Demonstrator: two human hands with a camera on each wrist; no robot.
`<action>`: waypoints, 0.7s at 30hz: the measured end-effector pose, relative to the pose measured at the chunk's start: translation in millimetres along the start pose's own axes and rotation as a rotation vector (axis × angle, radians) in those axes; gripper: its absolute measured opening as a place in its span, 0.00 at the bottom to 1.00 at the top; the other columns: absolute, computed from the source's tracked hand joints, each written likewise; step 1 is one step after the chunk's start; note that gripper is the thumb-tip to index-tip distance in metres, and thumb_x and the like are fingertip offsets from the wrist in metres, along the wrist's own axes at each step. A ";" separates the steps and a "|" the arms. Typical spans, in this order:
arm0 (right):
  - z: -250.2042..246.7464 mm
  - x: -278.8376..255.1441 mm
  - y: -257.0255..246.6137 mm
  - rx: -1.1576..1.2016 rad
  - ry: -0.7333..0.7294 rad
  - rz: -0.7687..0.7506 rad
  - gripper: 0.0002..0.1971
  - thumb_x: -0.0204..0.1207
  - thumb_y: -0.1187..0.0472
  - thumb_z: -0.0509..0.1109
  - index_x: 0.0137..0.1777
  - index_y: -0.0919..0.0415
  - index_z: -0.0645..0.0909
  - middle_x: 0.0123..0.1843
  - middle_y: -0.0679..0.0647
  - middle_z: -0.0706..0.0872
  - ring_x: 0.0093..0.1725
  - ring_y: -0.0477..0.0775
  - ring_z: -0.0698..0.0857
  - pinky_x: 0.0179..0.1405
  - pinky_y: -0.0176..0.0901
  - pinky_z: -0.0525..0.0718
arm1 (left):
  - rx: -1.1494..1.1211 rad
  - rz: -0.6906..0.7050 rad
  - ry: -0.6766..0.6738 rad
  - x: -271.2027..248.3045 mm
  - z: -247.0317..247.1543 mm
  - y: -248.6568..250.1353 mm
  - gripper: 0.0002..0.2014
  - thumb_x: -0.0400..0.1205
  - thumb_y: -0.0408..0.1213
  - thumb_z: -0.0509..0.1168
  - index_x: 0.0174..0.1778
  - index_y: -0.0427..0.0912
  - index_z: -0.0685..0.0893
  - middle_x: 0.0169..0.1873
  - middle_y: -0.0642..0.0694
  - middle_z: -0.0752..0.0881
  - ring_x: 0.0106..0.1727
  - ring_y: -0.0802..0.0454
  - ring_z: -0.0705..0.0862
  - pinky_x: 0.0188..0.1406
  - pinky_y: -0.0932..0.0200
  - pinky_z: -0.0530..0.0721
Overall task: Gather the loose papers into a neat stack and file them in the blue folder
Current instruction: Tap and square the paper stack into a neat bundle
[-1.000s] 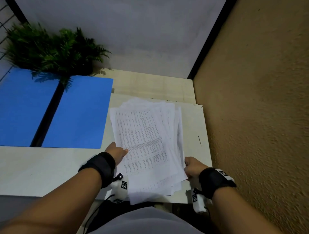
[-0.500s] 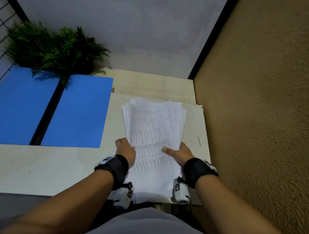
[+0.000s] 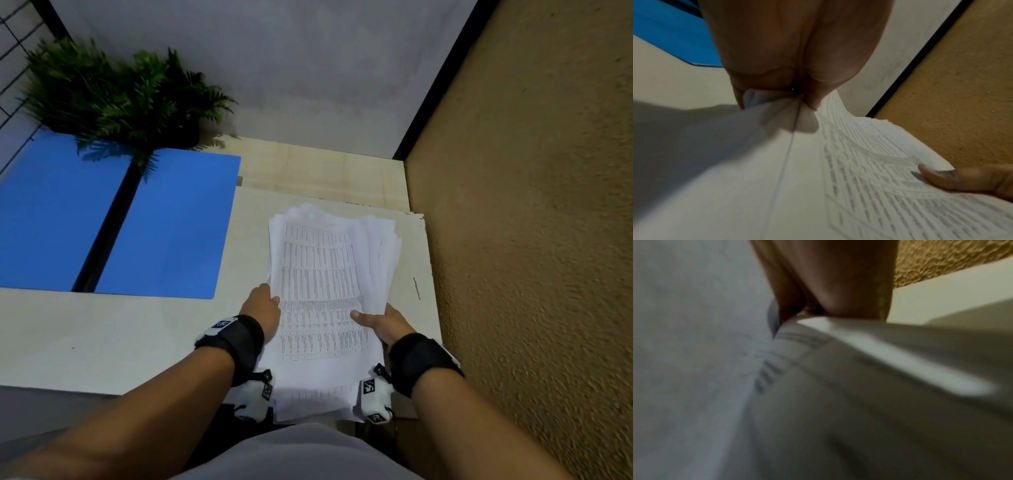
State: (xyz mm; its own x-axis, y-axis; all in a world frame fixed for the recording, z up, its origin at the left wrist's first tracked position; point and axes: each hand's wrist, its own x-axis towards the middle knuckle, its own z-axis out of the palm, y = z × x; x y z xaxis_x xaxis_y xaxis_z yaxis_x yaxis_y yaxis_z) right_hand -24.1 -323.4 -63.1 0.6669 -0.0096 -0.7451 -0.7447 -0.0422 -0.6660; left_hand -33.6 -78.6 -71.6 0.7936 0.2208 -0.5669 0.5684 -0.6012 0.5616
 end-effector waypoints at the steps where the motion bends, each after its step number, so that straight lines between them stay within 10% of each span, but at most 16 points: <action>1: 0.9 -0.1 -1.8 0.001 0.009 -0.018 0.26 0.69 0.69 0.80 0.68 0.65 0.80 0.61 0.60 0.89 0.60 0.63 0.87 0.66 0.59 0.83 | -0.028 -0.004 -0.019 -1.2 -1.7 0.0 0.11 0.89 0.37 0.53 0.59 0.32 0.74 0.54 0.39 0.79 0.56 0.41 0.79 0.53 0.56 0.73; 9: -14.3 -42.0 -51.1 0.086 -0.115 -0.236 0.19 0.74 0.74 0.72 0.64 0.63 0.83 0.57 0.59 0.92 0.56 0.60 0.91 0.58 0.57 0.87 | -0.820 0.198 -0.130 -35.2 -62.0 25.9 0.37 0.74 0.26 0.76 0.72 0.50 0.63 0.55 0.54 0.79 0.48 0.64 0.86 0.31 0.72 0.85; 13: 0.6 -71.7 -88.7 0.193 -0.100 -0.463 0.22 0.63 0.72 0.78 0.59 0.62 0.84 0.51 0.53 0.93 0.51 0.53 0.92 0.46 0.42 0.90 | -0.816 0.370 -0.086 -45.8 -106.5 67.4 0.24 0.68 0.27 0.80 0.57 0.50 0.85 0.49 0.59 0.90 0.46 0.67 0.89 0.52 0.60 0.90; 17: 18.0 -92.6 -108.2 0.210 0.014 -0.562 0.28 0.67 0.65 0.81 0.68 0.67 0.80 0.63 0.55 0.86 0.62 0.54 0.84 0.50 0.32 0.87 | -0.874 0.492 0.105 -51.7 -131.2 89.9 0.24 0.66 0.21 0.80 0.46 0.54 0.83 0.46 0.60 0.86 0.38 0.80 0.84 0.39 0.77 0.84; 21: 24.1 -95.4 -112.6 0.125 0.044 -0.638 0.23 0.70 0.69 0.78 0.63 0.56 0.78 0.64 0.53 0.83 0.68 0.59 0.81 0.68 0.51 0.78 | -0.819 0.508 0.107 -53.4 -137.8 85.4 0.24 0.65 0.20 0.80 0.50 0.48 0.83 0.47 0.58 0.86 0.37 0.78 0.84 0.33 0.79 0.81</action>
State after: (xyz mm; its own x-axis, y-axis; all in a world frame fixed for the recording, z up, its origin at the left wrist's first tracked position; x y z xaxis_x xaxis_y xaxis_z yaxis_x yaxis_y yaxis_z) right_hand -4.5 -293.7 82.2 0.9776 -0.0622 -0.2013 -0.1974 0.0633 -0.9783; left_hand 2.4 -35.9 89.6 0.9787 0.1757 -0.1060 0.0953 0.0679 0.9931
